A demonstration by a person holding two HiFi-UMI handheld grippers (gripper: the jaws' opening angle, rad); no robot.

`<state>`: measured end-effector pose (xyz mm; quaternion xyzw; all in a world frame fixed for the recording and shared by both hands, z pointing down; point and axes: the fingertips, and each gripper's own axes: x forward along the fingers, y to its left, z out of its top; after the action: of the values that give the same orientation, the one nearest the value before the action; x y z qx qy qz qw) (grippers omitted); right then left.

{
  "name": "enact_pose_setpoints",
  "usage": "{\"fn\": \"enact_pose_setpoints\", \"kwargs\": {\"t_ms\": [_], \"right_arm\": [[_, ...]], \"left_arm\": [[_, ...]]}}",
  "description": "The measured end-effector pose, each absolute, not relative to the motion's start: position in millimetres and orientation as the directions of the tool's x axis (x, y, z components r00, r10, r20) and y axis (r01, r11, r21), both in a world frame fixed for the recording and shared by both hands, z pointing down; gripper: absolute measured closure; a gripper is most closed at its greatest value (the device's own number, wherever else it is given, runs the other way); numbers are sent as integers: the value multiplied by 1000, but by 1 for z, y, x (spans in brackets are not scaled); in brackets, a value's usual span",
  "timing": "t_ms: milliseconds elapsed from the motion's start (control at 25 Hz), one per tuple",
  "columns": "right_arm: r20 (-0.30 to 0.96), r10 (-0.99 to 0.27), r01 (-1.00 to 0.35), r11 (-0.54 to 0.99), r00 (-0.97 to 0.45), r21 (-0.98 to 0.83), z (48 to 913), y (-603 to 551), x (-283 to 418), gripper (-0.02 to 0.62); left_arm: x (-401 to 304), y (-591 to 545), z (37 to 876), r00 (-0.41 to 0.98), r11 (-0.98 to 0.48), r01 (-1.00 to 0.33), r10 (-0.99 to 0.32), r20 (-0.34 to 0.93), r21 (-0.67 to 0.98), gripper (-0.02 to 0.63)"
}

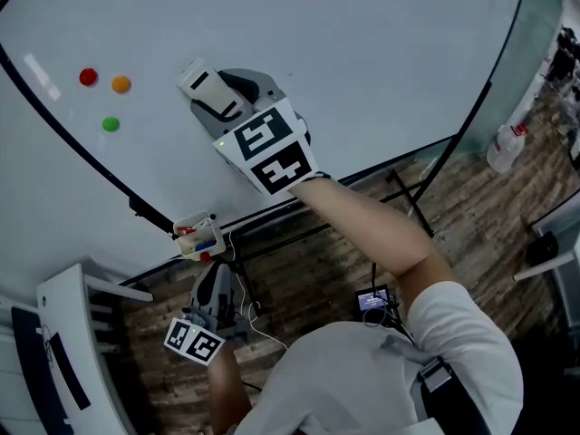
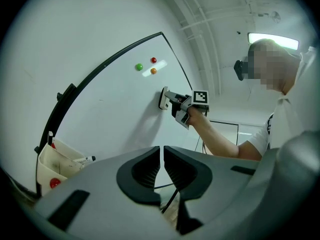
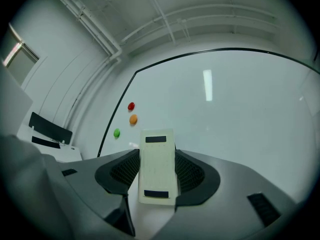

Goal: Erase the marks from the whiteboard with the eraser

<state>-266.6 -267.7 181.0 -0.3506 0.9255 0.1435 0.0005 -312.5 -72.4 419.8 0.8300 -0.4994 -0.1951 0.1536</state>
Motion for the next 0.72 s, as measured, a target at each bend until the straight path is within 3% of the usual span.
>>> {"fn": "enact_pose_setpoints", "kwargs": {"t_ms": [360, 720], "right_arm": [[-93, -659, -644, 682, -747, 347, 181, -288, -237, 356], [-125, -669, -670, 676, -733, 307, 175, -308, -175, 356]], "left_arm": [[-275, -87, 409, 411, -443, -787, -896, -171, 430, 592], [-231, -112, 403, 437, -461, -785, -885, -158, 414, 592]]}}
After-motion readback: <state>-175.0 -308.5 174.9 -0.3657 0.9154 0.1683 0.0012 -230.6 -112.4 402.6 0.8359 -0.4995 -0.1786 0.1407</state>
